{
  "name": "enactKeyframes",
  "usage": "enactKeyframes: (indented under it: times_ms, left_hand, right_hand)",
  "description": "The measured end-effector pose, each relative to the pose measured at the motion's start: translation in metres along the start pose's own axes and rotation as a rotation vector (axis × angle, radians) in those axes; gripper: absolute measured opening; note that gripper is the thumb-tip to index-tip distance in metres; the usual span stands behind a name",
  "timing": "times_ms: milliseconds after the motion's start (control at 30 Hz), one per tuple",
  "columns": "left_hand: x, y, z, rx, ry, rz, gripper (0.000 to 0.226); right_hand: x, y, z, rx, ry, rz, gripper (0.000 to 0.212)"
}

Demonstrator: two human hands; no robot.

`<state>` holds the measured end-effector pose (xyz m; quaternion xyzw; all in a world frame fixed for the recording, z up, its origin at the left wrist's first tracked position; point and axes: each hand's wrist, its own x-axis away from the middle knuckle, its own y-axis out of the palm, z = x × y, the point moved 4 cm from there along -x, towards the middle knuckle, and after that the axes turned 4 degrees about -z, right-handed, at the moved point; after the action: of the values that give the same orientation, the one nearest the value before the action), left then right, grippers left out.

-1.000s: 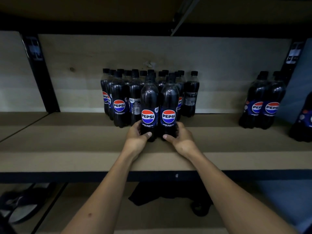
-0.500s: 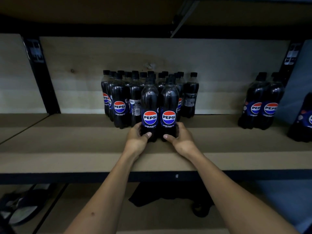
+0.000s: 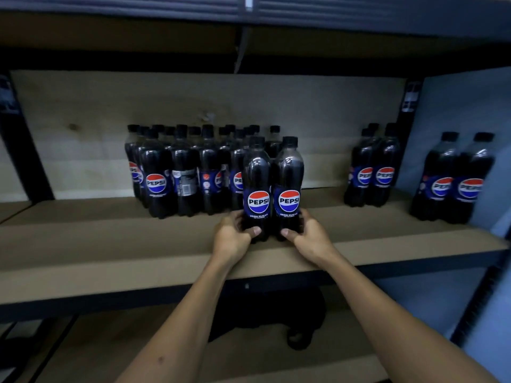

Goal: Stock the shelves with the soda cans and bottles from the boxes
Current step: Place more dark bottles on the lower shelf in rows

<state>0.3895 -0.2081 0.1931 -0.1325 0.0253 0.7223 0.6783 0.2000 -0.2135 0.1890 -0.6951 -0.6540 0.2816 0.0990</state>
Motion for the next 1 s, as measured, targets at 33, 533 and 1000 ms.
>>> enactKeyframes:
  times_ms: [33,533,1000]
  left_hand:
    - [0.001,0.012,0.001,-0.009,0.002,-0.018,0.059]
    - [0.008,0.176,0.024,-0.152,0.109,-0.169,0.054]
    - [0.006,0.189,0.021,-0.205,0.142,-0.207,0.047]
  right_hand:
    - [0.004,-0.013,0.005,0.006,0.003,0.008,0.056]
    - [0.055,-0.168,0.078,0.051,0.107,0.080,0.065]
    - [0.059,-0.183,0.084,0.004,0.109,0.027,0.060]
